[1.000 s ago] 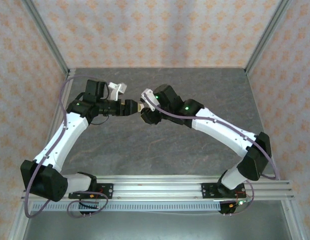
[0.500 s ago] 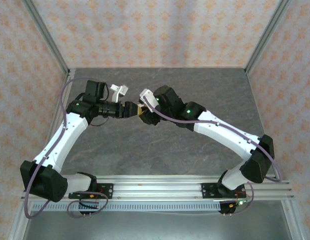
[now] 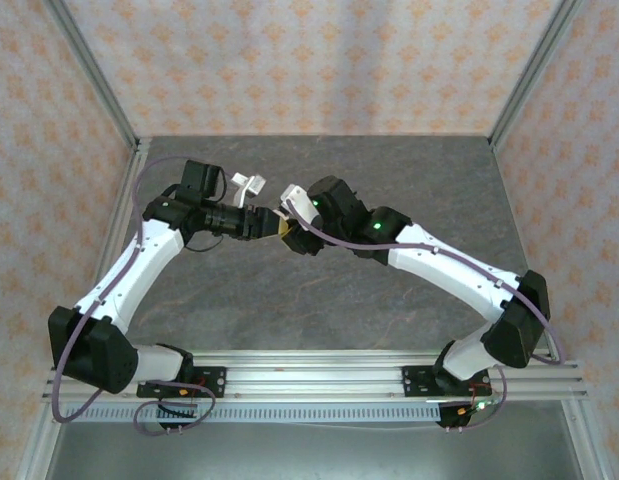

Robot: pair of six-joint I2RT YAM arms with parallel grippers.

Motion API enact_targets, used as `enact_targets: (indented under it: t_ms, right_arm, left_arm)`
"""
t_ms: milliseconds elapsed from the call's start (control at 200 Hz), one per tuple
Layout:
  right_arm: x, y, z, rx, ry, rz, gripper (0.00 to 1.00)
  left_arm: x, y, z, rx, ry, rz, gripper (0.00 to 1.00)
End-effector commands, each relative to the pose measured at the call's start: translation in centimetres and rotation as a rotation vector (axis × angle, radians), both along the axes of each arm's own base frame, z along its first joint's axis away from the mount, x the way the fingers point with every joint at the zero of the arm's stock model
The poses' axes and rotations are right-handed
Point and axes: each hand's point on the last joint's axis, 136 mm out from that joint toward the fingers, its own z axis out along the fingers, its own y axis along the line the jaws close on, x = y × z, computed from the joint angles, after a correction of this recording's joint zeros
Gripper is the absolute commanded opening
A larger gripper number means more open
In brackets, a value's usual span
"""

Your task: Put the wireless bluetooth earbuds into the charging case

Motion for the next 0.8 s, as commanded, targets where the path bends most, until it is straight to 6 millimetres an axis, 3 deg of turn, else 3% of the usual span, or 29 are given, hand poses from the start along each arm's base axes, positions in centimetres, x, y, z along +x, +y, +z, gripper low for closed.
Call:
enact_targets:
  t_ms: [0,210,480,630,796]
  right_arm:
    - [-0.7,1.2,4.5,0.136,-0.091,0.049,0.24]
    - [-0.6,1.6,4.6,0.162,-0.090,0.047,0.24]
    - [-0.3,1.7,4.1,0.183,-0.088,0.027,0.24]
    - [-0.1,1.6,3.7,0.189,-0.086,0.011,0.23]
    - [-0.2,1.5,4.0,0.211,-0.092,0.003,0.23]
  left_arm:
    - [-0.7,-0.9,0.8,-0.033,-0.004,-0.055,0.44]
    - [-0.9,-0.9,1.3,-0.041,-0.019,-0.061,0.32]
    - [-0.9,-0.9,1.6,-0.040,-0.028,-0.058,0.24]
    - [-0.6,-0.2,1.3,0.001,-0.040,-0.019,0.64]
    - [-0.5,0.1,1.2,0.005,-0.037,-0.004,0.70]
